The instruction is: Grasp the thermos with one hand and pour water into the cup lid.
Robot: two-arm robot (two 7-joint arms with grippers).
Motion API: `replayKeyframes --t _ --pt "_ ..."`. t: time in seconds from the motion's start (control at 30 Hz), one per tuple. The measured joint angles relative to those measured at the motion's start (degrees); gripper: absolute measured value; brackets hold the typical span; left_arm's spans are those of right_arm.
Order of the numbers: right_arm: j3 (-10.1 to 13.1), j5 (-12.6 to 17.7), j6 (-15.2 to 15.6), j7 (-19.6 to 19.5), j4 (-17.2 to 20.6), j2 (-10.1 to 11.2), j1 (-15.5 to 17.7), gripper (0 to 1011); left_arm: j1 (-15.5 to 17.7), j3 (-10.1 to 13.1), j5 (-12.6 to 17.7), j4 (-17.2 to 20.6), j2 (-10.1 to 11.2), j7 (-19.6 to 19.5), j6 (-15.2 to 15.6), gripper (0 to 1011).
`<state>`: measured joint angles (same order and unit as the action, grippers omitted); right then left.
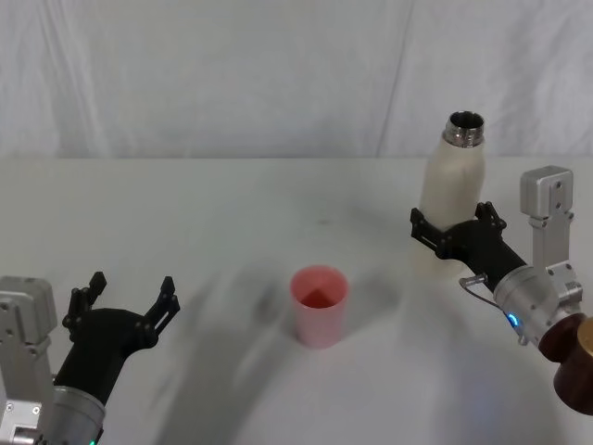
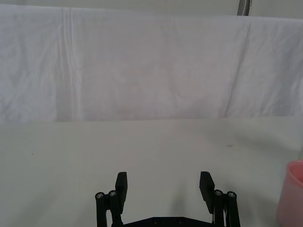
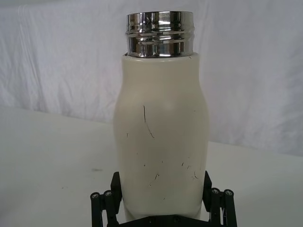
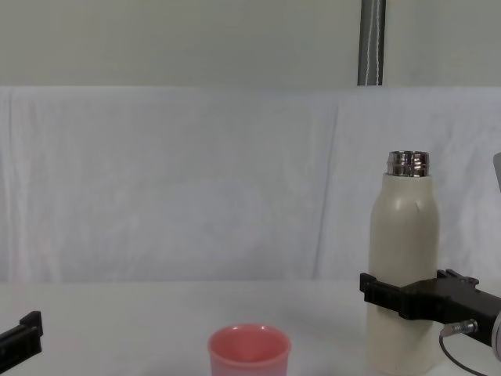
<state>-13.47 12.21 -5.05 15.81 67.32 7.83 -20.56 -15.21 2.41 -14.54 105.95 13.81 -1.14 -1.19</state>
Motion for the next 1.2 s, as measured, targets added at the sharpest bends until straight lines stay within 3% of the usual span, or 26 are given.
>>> replayKeyframes --t 0.47,1.2 --pt "0.0 0.0 0.0 0.0 0.0 0.0 0.2 1002 0.0 0.0 0.0 0.0 0.0 0.0 0.0 1001" --pt "0.3 0.9 -0.5 0.6 3.6 1.5 2.9 1002 0.0 0.0 0.0 0.0 0.0 0.0 0.0 1001"
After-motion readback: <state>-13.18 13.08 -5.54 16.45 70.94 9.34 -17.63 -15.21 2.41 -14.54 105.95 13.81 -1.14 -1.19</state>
